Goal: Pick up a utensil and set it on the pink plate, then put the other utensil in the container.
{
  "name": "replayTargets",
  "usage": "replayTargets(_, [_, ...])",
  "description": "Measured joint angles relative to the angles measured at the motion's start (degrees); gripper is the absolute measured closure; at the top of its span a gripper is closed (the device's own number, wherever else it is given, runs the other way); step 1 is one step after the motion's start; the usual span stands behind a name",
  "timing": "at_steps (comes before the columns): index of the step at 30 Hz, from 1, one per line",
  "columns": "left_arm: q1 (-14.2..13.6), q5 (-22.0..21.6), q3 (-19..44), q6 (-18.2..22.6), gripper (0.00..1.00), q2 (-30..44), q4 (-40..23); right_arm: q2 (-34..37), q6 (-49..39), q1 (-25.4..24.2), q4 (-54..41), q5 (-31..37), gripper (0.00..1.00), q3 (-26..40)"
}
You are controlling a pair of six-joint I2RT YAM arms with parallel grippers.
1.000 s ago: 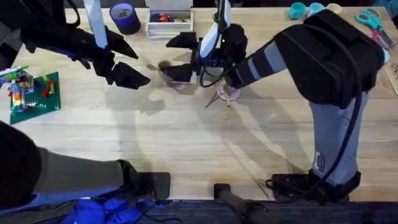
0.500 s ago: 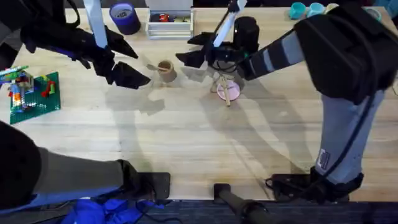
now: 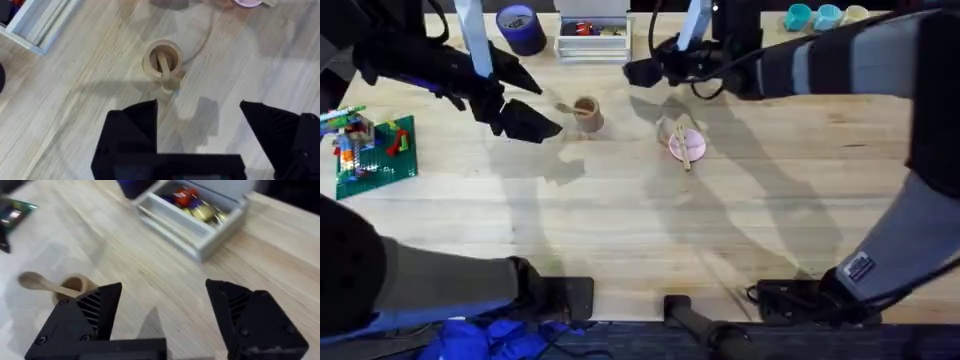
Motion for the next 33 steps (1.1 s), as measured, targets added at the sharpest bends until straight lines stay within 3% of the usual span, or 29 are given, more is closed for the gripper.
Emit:
replayTargets(5, [0.0, 0.0, 0.0, 0.0, 0.008, 0.0, 0.0, -5.7, -2.1, -0.5, -12.7, 8.9, 0.009, 0.0])
replayTargets(17, [0.0, 0.0, 0.0, 0.0, 0.007, 0.0, 0.0, -21.7, -3.5, -2.1, -44.0, 23.1, 0.009, 0.4])
replayTargets(25, [0.0, 0.0, 0.0, 0.0, 0.007, 0.0, 0.0, -29.3, -0.2, -2.1, -62.9, 25.9, 0.009, 0.4])
replayTargets(33, [0.0, 0.0, 0.0, 0.0, 0.007, 0.0, 0.0, -34.5, 5.7, -2.1, -71.1, 26.2, 0.009, 0.4])
